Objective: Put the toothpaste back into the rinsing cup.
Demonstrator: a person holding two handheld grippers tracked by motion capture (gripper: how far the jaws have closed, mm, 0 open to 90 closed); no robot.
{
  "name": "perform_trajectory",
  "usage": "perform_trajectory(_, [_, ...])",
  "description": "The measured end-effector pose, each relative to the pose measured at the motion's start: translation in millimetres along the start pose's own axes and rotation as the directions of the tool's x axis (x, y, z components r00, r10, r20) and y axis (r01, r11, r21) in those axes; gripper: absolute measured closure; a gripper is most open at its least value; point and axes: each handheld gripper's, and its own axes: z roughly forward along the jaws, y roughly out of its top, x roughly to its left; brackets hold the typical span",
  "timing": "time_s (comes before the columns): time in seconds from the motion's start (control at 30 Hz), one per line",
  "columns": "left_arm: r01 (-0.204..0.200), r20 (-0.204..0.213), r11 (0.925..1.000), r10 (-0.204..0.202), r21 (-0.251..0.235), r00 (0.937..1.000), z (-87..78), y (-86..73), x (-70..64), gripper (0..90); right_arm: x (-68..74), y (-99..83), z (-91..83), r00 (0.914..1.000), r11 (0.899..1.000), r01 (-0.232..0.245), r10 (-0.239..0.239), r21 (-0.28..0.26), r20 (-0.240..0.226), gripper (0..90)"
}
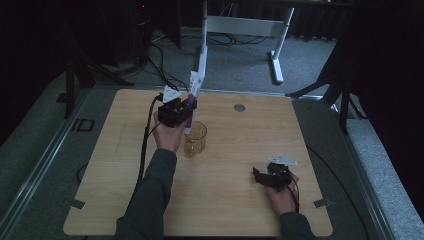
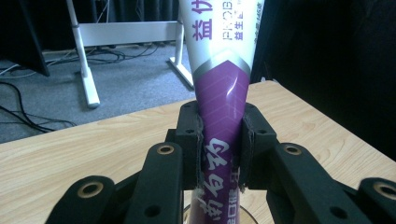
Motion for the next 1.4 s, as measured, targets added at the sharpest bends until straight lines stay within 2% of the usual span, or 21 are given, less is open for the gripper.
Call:
perform_trajectory(0.23, [-0.008, -0.004, 1.0, 0.008, 0.002, 1.0, 3.7, -1.3, -0.3, 73.0, 0.0, 0.0, 0.0, 1.0, 1.0, 0.001, -0.001, 0.0, 0.0, 24.2])
perform_trajectory(0.53, [0.001, -0.005, 1.0, -0.001, -0.005, 1.0, 8.3, -2.8, -0.1, 72.8, 0.1, -0.1, -0.1, 1.0, 1.0, 0.0, 0.0, 0.0, 0.0, 24.2])
perform_trajectory(1.4, [-0.008, 0.014, 0.9996, 0.008, 0.027, 0.9999, 21.5, -14.8, -6.1, 72.3, 0.2, -0.1, 0.0, 1.0, 1.0, -0.001, 0.001, -0.001, 0.001, 24.1])
